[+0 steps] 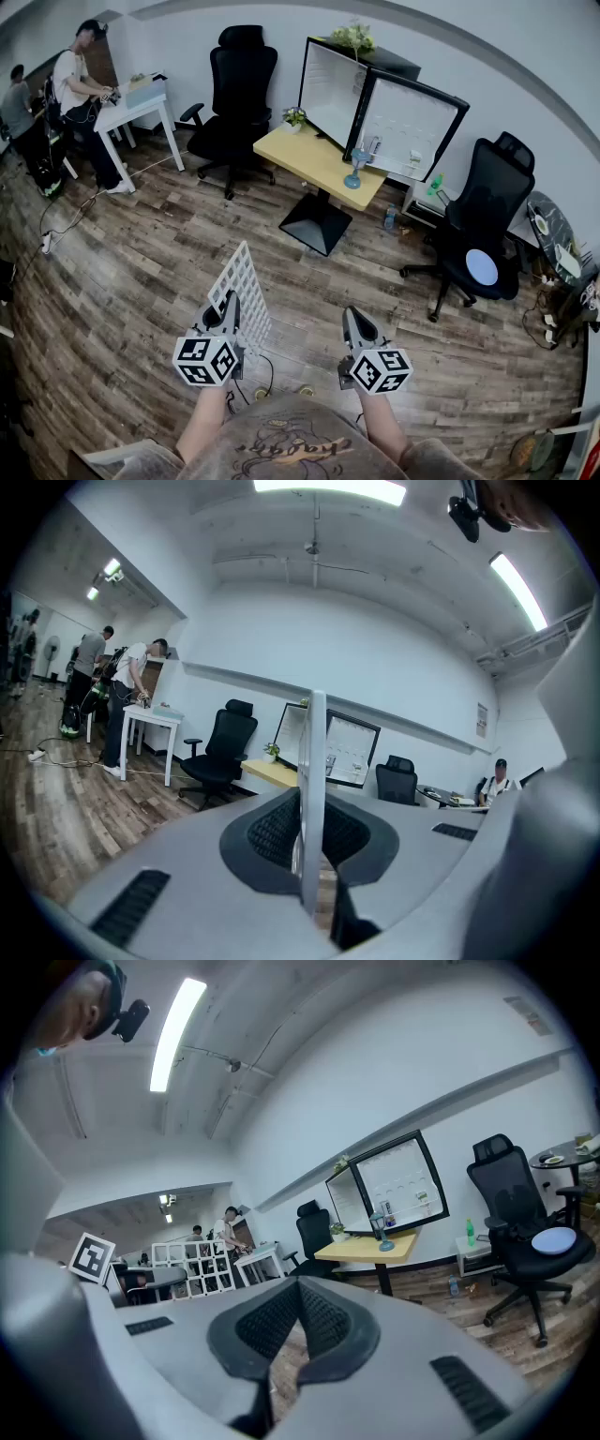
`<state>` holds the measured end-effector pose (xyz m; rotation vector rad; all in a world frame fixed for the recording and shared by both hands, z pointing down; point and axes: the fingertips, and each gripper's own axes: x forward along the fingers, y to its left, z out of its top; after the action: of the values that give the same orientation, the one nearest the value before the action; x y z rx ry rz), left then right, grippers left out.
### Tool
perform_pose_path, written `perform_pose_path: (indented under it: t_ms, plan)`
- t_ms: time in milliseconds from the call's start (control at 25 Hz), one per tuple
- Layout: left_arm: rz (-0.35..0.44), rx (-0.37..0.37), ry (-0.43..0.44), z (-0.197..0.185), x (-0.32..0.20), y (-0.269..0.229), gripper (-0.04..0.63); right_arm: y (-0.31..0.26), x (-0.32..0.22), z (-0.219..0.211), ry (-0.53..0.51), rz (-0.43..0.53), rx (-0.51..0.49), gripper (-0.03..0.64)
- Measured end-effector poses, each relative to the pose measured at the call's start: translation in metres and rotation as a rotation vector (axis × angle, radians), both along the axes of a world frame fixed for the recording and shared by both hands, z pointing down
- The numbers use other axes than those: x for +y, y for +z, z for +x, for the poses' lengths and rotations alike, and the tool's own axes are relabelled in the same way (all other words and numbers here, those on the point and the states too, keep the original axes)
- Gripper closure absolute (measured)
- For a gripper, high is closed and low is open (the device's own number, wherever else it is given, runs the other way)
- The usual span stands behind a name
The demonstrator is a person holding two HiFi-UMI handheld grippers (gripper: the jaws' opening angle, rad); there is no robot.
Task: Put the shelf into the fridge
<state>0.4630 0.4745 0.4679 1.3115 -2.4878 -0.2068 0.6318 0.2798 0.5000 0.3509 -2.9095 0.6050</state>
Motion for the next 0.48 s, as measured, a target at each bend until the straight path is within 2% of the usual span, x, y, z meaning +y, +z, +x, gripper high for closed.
perform_pose_path:
  t_ms: [480]
  plan:
    - [-0.013, 0.003, 0.030, -0.018, 0.008, 0.000, 0.548, -0.003, 0.017, -0.016, 0.005, 0.023, 0.008, 0.621]
